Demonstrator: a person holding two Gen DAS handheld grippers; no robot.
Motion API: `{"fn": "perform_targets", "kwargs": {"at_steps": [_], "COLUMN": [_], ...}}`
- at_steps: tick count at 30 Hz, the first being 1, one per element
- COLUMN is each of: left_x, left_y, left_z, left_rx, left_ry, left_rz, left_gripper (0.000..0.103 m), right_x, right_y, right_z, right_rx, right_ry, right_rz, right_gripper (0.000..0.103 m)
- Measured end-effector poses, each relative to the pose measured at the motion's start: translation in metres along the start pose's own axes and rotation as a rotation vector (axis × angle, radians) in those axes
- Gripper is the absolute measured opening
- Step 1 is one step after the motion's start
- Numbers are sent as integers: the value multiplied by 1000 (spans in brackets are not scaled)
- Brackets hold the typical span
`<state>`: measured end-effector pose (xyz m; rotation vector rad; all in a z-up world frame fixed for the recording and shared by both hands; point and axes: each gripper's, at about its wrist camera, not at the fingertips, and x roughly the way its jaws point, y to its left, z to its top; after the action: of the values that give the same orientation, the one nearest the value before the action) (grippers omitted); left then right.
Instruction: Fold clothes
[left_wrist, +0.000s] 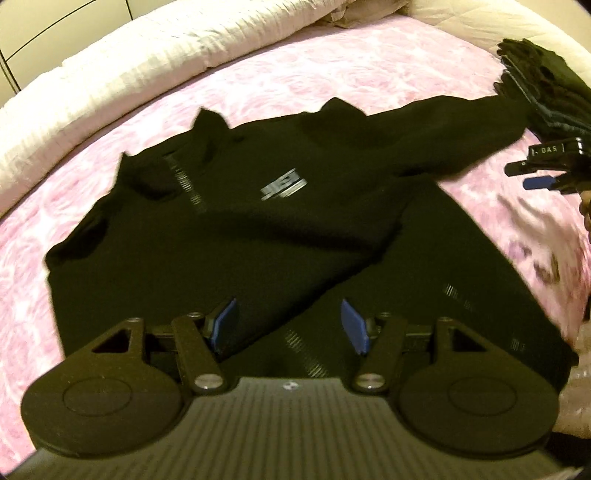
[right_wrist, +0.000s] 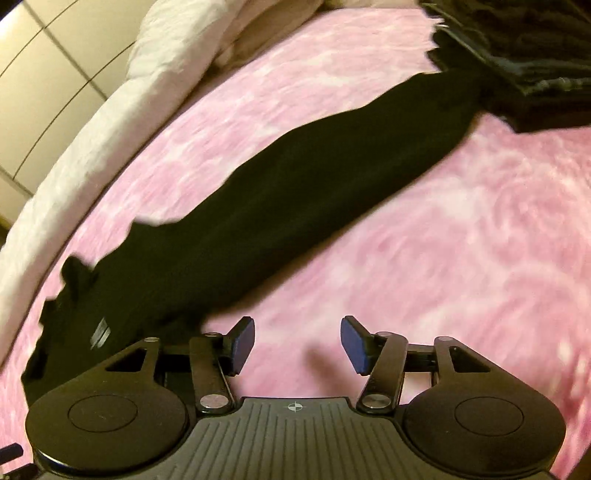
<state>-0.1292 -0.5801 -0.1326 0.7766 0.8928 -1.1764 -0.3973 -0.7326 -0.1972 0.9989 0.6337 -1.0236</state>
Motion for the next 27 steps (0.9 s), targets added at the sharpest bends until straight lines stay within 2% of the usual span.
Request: {"fn": "perform_targets", "kwargs": {"at_steps": [5, 10, 12, 16, 17, 18, 19, 20, 23, 27], "left_x": [25, 43, 47, 52, 53, 55, 56, 57, 48, 32], "left_y": [-55, -102, -106, -110, -111, -112, -113, -114, -103, -70], "left_z": [41, 73, 78, 86, 88, 90, 92, 94, 91, 75], "left_rx": [-16, 71, 79, 88, 90, 92, 94, 96, 74, 9], "left_ry": [48, 75, 82, 94, 97, 100, 103, 106, 86, 52], "left_rz": [-7, -29, -23, -10, -6, -3, 1, 4, 24, 53], "left_gripper": [57, 57, 57, 57, 57, 57, 57, 57, 57, 57], "right_x": [15, 34, 42, 54, 55, 55, 53, 49, 29, 1], "right_y": [-66, -132, -152, -165, -164, -162, -160, -155, -123, -51], "right_z": [64, 119, 134, 150, 152, 152, 151, 151, 150, 145], "right_rx": [63, 168, 206, 220, 217, 213, 218, 214, 106, -109], "right_ry": [-82, -173, -196, -227, -231, -235, -236, -238, -259, -277], "right_rz": [-5, -49, -58, -3, -7, -22, -43, -52, -26, 97], "right_gripper": [62, 65, 65, 65, 63, 43, 33, 15, 11, 10]}}
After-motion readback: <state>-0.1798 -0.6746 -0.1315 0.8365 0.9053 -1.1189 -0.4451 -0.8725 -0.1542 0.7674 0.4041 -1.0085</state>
